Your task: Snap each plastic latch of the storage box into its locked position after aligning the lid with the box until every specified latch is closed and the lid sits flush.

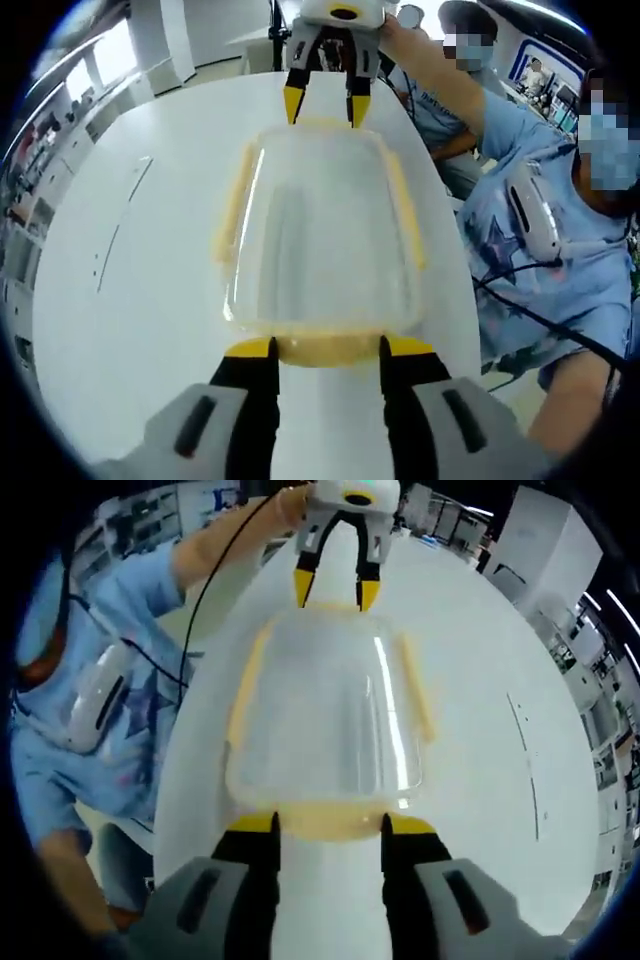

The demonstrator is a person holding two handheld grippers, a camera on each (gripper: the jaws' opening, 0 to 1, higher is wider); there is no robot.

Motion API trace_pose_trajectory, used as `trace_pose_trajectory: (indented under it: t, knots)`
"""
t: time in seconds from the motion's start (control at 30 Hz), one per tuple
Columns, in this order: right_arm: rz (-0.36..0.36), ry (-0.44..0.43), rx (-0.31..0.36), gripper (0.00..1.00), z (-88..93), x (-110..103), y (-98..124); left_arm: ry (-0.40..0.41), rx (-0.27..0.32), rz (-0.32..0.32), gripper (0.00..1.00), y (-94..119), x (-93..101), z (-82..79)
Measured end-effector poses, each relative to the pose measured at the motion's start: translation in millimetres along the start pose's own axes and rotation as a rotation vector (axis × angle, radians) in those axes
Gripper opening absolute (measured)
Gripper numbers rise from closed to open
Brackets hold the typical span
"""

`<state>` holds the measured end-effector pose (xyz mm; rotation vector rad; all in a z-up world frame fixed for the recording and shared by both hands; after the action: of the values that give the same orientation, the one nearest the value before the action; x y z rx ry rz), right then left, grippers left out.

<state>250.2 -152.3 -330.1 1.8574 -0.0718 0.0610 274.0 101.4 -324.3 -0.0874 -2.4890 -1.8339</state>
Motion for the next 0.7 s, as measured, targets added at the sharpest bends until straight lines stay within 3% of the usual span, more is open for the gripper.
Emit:
trace_pose_trajectory:
  t: [0.7]
  knots:
    - [0.007, -0.008, -0.025, 0.38, 2.0, 7, -10, 0.003, -0.028, -0.003, 0.38, -12, -8.0, 1.4]
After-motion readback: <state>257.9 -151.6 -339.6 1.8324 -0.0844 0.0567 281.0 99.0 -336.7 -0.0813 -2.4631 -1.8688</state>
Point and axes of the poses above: the point that each gripper's makers call its tool centre point, and the gripper's own axes: y roughly backward along the fingers, x roughly to its right, z roughly out of its underside, the point moved 7 cm from there along y, roughly backward along the fingers, and after that the axes turned 11 degrees about -x, right-handed, at the moved point
